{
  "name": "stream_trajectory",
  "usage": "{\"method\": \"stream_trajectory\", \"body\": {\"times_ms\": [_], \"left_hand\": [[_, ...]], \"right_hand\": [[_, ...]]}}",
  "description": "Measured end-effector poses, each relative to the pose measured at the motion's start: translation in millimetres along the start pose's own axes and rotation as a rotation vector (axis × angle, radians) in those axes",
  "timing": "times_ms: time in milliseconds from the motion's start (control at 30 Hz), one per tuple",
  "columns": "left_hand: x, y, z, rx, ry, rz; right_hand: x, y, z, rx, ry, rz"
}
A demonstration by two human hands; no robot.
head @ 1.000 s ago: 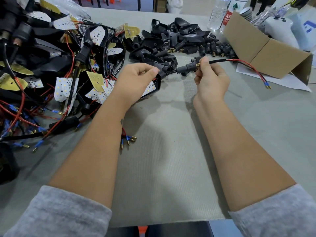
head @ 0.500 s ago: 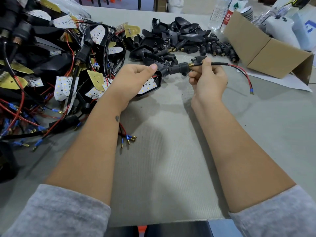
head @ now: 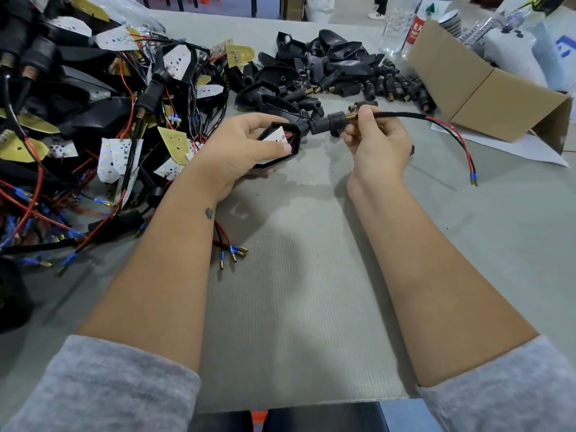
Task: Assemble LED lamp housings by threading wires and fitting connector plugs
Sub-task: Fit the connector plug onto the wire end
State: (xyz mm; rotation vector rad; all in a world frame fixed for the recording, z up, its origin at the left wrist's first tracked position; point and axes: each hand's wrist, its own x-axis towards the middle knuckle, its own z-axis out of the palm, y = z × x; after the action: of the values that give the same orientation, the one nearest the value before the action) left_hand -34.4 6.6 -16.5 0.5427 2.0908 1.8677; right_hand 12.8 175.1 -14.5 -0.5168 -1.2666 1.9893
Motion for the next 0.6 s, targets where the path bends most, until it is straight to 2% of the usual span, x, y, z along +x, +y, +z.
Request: {"method": "stream_trajectory", "body": {"times_ms": [300, 600], "left_hand": [[1.8, -1.7, -0.1, -0.130, 0.104, -0.009], [-1.4, 2.3, 0.2, -0.153, 0.144, -0.023]], "right_hand": [[0.4, -0.4, -0.5, -0.004, 0.028, 0.013], [-0.7, -0.2, 2.3, 0.045, -0.128, 0.144]]}}
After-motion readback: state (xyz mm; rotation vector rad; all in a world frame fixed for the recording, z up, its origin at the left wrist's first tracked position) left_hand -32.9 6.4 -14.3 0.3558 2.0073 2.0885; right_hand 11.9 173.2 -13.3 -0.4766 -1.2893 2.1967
